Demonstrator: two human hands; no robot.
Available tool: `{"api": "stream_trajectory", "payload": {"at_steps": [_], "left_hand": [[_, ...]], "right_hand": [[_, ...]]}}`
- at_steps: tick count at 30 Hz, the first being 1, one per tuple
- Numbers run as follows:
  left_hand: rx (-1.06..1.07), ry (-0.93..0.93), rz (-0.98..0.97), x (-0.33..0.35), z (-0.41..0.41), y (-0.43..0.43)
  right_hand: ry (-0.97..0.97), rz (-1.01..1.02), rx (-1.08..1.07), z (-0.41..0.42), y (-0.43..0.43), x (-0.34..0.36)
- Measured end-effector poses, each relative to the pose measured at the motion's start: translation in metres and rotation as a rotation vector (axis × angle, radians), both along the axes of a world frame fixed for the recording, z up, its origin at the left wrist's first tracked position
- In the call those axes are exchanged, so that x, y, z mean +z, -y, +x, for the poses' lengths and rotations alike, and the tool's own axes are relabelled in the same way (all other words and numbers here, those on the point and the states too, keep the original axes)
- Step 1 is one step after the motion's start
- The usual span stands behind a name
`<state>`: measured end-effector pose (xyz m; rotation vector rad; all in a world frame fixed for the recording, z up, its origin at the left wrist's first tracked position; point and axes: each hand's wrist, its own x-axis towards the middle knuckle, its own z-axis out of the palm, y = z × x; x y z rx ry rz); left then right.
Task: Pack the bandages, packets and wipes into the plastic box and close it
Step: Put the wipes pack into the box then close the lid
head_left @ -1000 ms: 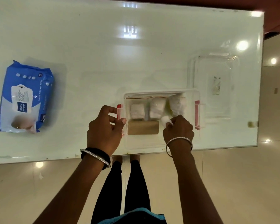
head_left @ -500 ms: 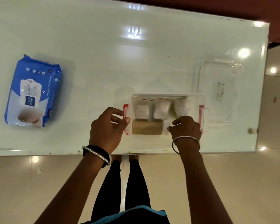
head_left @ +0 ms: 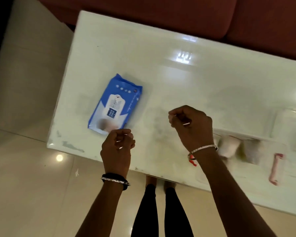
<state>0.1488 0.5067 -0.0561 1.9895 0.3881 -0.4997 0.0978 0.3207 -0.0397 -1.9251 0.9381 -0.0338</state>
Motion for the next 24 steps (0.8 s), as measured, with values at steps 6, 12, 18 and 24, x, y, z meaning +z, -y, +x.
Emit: {"api": "stream_trajectory", "payload": {"at_steps": [6,12,18,24], "left_hand": [[0.305,0.066,0.172,-0.028,0.022,-0.039],[0.519,-0.272,-0.182,-0.054,0.047,-0.051],[0.477,-0.401,-0.412,-0.059,0.063,-0.045],[0.405,-0.429,-0.427,-0.06,0.061,-0.057]], "right_hand": [[-0.044,0.027,0.145,0.077,-0.036,-0.044],[-0.225,0.11,0.18,0.142,-0.044,-0.077],[-0.331,0.208,0.153,0.16,-0.033,-0.094],[-0.348,0.479,0.076,0.135,-0.021,-0.095]]}}
